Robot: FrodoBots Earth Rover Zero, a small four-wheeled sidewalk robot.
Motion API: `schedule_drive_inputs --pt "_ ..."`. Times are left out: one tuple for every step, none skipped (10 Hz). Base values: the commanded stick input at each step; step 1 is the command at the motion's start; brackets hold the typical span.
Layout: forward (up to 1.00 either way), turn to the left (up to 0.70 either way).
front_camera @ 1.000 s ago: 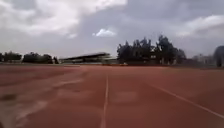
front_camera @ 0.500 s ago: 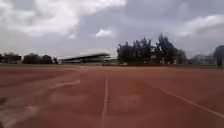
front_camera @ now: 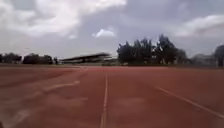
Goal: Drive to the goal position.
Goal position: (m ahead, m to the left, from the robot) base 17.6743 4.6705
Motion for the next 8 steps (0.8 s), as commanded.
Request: schedule_drive_inputs --pt "0.45 0.0" --pt "0.45 0.0" --pt "0.45 0.0" --pt "0.45 0.0" --pt "0.45 0.0" --pt "0.45 0.0" --pt "0.45 0.0" --pt "0.45 0.0"
